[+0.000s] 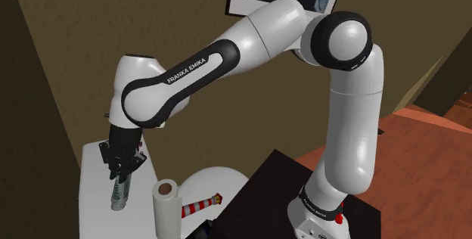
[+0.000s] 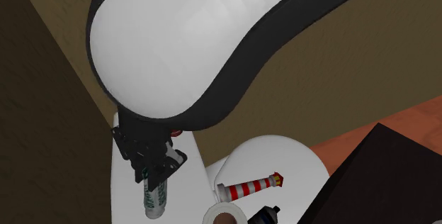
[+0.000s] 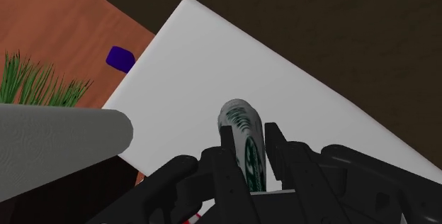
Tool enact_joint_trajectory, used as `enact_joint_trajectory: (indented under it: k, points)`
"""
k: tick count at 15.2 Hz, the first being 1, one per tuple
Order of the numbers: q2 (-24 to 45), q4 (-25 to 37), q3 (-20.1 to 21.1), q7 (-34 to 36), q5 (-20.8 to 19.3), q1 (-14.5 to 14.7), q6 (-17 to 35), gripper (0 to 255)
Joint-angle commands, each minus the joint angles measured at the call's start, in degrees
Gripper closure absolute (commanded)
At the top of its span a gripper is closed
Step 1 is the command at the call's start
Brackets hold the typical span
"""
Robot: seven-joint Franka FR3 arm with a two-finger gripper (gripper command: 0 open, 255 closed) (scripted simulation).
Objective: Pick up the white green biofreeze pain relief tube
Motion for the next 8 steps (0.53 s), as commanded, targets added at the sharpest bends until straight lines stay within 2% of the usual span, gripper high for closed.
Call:
enact_joint_trajectory:
  k: [1, 8]
  points:
    - [-0.89, 0.46, 0.24, 0.06, 0.34, -0.24, -1.28, 255]
    - [-3.3, 1.7, 0.8, 0.22, 1.29, -0.87, -4.67, 255]
